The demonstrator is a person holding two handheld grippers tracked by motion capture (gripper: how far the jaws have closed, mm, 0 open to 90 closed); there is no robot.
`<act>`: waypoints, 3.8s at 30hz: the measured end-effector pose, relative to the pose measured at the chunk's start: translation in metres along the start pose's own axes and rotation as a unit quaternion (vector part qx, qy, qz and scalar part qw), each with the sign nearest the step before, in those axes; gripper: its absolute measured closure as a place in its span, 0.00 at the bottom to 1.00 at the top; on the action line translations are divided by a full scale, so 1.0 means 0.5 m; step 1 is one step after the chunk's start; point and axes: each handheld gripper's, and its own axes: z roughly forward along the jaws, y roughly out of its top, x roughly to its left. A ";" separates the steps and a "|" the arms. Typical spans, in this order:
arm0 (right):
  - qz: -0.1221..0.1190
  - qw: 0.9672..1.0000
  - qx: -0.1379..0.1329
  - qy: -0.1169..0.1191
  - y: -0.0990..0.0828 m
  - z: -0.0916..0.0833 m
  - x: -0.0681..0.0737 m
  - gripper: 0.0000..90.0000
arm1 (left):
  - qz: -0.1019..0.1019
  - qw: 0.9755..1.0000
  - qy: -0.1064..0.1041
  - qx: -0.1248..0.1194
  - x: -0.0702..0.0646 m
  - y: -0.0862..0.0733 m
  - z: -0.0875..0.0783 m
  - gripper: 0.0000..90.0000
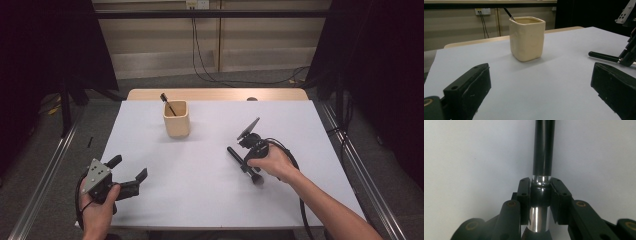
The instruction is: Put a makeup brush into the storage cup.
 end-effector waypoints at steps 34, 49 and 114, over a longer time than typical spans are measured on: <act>-0.014 0.951 -0.308 0.033 -0.079 -0.094 -0.051 0.80 | -0.008 1.000 0.006 -0.003 0.007 -0.002 -0.012 0.03; -0.044 0.902 -0.420 0.092 -0.106 -0.116 -0.077 0.80 | -0.002 1.000 -0.008 0.009 0.001 -0.001 -0.014 0.03; -0.249 0.924 -0.242 0.159 -0.043 -0.105 0.064 0.80 | 0.078 0.977 -0.189 0.061 -0.139 0.097 0.152 0.04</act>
